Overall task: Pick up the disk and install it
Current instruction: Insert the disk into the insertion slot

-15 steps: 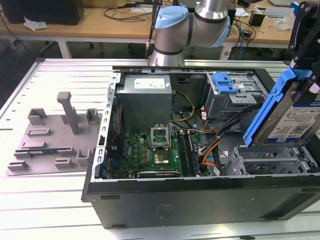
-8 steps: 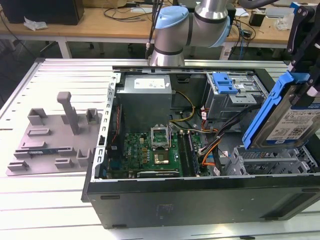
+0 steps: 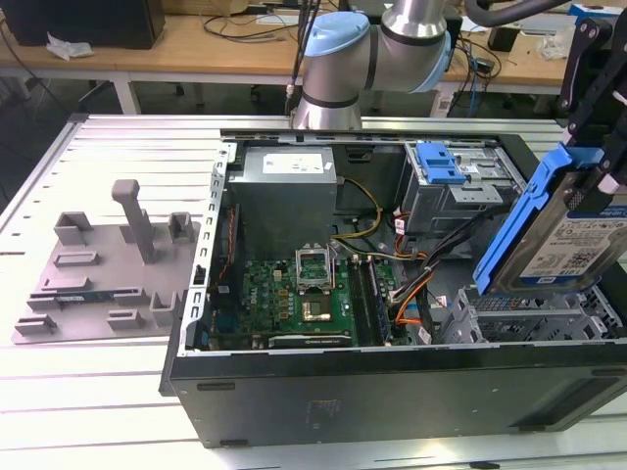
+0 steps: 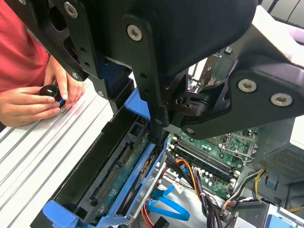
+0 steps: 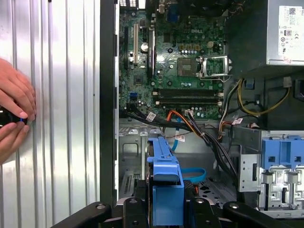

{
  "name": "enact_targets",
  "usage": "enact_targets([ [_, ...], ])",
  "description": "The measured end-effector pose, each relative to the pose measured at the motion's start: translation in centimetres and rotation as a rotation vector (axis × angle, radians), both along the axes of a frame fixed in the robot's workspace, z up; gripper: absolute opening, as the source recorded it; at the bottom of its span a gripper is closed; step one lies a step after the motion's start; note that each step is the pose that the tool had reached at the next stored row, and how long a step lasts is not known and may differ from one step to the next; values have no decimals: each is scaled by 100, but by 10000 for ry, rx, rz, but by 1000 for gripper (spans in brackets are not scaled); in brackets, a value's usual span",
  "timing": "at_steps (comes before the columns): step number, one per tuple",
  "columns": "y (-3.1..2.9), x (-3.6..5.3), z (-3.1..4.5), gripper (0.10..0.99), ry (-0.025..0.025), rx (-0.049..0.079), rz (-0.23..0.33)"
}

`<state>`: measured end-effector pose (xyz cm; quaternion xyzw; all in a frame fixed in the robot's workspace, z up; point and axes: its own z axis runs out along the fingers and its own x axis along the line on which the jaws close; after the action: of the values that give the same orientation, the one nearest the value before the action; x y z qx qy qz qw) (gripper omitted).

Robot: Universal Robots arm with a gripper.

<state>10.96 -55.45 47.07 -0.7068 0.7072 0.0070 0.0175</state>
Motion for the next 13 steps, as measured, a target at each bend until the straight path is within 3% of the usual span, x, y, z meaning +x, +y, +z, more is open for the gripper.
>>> enact_targets([
  [13, 0, 0, -69, 369, 0, 0, 66],
])
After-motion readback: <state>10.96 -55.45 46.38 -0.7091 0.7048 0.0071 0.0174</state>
